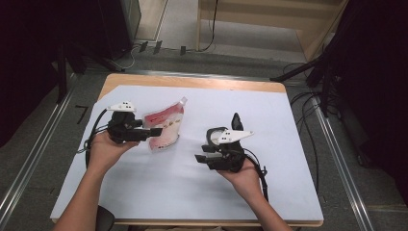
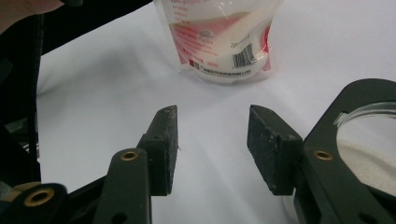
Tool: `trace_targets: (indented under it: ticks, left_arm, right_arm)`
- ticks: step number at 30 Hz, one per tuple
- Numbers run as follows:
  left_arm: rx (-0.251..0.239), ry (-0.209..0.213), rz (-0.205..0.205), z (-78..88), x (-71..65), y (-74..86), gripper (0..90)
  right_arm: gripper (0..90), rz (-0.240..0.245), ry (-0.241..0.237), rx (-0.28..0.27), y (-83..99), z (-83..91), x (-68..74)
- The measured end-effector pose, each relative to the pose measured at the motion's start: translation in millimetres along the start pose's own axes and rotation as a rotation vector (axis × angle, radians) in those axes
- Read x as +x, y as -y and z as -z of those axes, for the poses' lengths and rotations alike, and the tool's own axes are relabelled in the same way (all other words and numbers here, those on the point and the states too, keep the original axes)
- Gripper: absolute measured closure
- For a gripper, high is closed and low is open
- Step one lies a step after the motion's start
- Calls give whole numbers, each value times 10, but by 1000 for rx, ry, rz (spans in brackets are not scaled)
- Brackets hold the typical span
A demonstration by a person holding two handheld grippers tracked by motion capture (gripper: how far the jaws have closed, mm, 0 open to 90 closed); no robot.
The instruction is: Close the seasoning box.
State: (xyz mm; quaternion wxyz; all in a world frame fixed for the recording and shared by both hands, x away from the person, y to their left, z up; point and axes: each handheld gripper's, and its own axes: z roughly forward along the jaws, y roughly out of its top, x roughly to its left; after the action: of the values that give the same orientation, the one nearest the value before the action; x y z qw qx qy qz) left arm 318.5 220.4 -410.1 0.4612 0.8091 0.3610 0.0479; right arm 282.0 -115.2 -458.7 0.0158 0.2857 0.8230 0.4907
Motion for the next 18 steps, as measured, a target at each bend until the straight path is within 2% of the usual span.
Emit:
trace_targets:
  ticks: [4, 8, 18]
  left_arm:
    - [-6, -11, -1, 76, -34, 15, 495]
    - [6, -19, -23, 150, -69, 41, 474]
    - [12, -40, -16, 333, -64, 138, 457]
  right_arm:
    - [536, 1, 4, 1, -1, 11, -2]
    - [536, -1, 4, -2, 0, 26, -9]
    - [537, -9, 15, -6, 25, 98, 2]
